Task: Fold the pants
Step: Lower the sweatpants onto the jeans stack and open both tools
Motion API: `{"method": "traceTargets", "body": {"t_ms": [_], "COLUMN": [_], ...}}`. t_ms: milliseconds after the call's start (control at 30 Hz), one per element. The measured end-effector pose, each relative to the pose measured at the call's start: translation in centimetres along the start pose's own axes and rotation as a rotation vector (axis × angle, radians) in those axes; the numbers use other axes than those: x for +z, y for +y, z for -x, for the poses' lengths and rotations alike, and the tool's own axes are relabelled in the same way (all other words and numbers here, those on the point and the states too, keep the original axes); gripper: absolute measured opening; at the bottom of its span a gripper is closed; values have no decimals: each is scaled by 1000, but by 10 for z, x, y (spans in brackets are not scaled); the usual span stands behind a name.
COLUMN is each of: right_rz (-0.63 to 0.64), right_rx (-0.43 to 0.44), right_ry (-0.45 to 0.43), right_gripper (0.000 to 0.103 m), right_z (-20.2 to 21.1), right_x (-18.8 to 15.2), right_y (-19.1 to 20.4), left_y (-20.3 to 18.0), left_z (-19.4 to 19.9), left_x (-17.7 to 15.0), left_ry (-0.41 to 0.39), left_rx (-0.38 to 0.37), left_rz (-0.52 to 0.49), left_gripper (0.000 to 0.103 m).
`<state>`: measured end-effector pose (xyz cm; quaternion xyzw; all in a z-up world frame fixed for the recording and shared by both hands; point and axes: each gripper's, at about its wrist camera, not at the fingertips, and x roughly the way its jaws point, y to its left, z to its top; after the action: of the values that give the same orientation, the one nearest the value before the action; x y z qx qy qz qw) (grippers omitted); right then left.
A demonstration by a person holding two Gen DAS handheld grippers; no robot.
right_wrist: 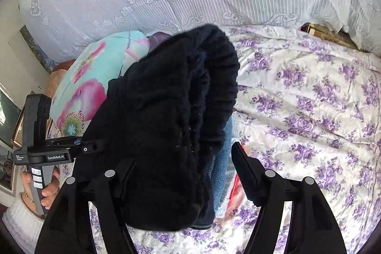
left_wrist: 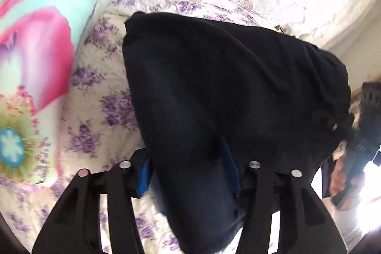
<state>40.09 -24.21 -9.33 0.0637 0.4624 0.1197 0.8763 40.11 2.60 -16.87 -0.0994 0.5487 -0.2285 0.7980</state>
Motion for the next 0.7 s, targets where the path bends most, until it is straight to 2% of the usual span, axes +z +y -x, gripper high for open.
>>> {"method": "traceTargets", "body": {"t_ms": [167, 200, 233, 267, 333, 367, 400, 500, 600, 700], "right_rz": [83, 102, 116, 125, 124, 119, 114, 92, 49, 18], "right_rx": [-143, -182, -223, -252, -247, -233, -223, -206, -176, -191], "right_ry": [-50, -70, -103, -142, -201, -219, -231, -234, -233, -238], "right_gripper": [71, 71, 71, 73, 74, 79, 84, 89, 92, 93], "right_z": [38, 48, 62, 78, 108, 123, 136, 167, 191, 208], "right_x": [-10, -14, -19, -24, -35, -42, -51, -81, -115, -150], "right_y": [18, 25, 33, 40, 53, 60, 67, 87, 102, 115], "left_y": [-9, -16, -23, -28, -46, -57, -68, -98, -127, -149], "left_z": [59, 74, 88, 103, 131, 142, 155, 191, 219, 237], "left_x": [-27, -34, -43, -52, -72, -84, -96, -131, -165, -193], "left_ry": [-108, -138, -166, -192, -237, -253, -278, -348, -417, -433], "left_rx": [109, 125, 151, 175, 183, 195, 207, 217, 286, 354], "left_rz": [-19, -27, -33, -35, -40, -43, -43, -41, -48, -61], "left_gripper": [67, 75, 91, 98, 98, 98, 98, 98, 98, 98]}}
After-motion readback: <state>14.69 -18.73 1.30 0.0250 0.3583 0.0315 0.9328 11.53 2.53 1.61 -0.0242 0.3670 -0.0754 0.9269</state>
